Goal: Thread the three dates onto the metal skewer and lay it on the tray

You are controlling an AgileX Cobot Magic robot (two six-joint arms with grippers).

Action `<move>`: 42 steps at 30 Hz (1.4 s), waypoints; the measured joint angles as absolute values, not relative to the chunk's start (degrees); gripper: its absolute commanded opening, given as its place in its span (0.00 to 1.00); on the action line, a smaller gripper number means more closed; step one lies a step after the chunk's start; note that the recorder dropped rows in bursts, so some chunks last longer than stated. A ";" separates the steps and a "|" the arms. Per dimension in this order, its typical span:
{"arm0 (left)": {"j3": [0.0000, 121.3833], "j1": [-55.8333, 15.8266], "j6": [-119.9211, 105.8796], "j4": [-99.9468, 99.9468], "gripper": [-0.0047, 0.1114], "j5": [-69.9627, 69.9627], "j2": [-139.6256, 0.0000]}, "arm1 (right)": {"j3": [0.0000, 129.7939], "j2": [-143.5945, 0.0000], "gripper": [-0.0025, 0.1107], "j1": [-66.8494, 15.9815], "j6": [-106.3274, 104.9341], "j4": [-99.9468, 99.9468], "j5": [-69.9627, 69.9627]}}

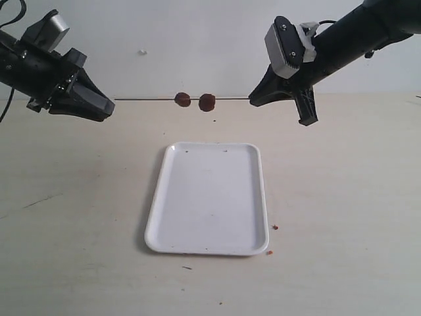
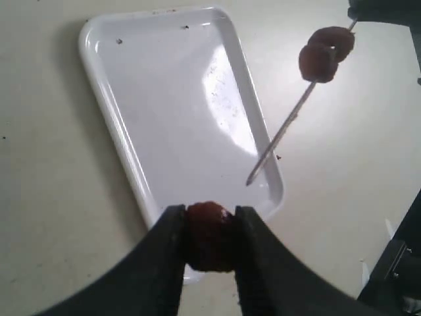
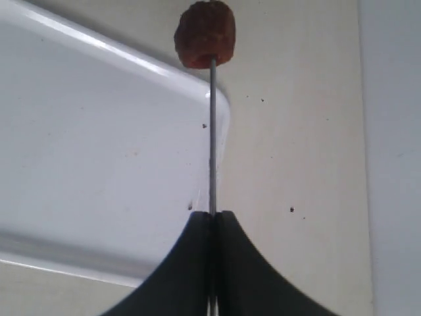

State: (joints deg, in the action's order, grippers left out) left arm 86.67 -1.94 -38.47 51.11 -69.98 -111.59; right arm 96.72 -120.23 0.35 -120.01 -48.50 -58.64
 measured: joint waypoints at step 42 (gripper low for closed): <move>86.67 -5.01 -59.17 99.43 0.27 -23.94 -115.67 | 70.81 -118.32 0.02 -13.27 -66.92 -98.17 -61.97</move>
